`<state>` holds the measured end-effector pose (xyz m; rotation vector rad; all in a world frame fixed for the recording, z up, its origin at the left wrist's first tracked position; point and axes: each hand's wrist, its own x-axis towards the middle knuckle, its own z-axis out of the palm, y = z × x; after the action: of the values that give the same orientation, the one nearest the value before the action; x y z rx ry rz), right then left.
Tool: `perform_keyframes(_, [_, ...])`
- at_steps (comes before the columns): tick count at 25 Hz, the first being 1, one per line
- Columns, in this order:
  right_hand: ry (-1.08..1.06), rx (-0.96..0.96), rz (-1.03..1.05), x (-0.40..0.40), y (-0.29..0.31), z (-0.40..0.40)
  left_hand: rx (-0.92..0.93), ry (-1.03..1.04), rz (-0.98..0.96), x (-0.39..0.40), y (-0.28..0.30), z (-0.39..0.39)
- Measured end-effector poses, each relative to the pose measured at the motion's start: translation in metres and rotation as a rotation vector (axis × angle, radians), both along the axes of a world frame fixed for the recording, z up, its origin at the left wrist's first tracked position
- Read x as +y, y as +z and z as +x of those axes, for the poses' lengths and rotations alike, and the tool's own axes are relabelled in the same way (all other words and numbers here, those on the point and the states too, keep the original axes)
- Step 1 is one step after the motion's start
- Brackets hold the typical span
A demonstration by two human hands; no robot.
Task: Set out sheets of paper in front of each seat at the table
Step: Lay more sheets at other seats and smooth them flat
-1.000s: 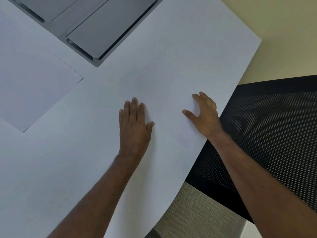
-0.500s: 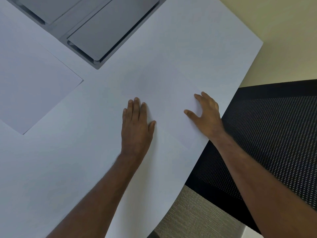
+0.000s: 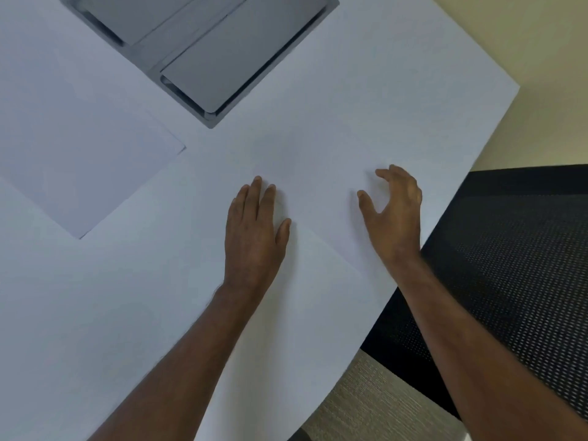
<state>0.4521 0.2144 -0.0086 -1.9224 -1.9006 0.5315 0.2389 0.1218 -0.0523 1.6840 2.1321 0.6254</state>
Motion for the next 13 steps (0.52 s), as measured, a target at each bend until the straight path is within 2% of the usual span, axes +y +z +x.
perform_keyframes(3, [0.065, 0.144, 0.01, -0.008, 0.003, -0.067, 0.027, 0.12, 0.025, -0.005, 0.007, -0.042])
perform_keyframes(7, [0.22, 0.237, -0.031, -0.008, 0.005, -0.152, 0.067, 0.29, 0.034, -0.013, 0.011, -0.106])
perform_keyframes(13, [0.422, 0.212, -0.181, 0.008, 0.0, -0.252, 0.112, 0.548, -0.008, -0.031, 0.005, -0.197])
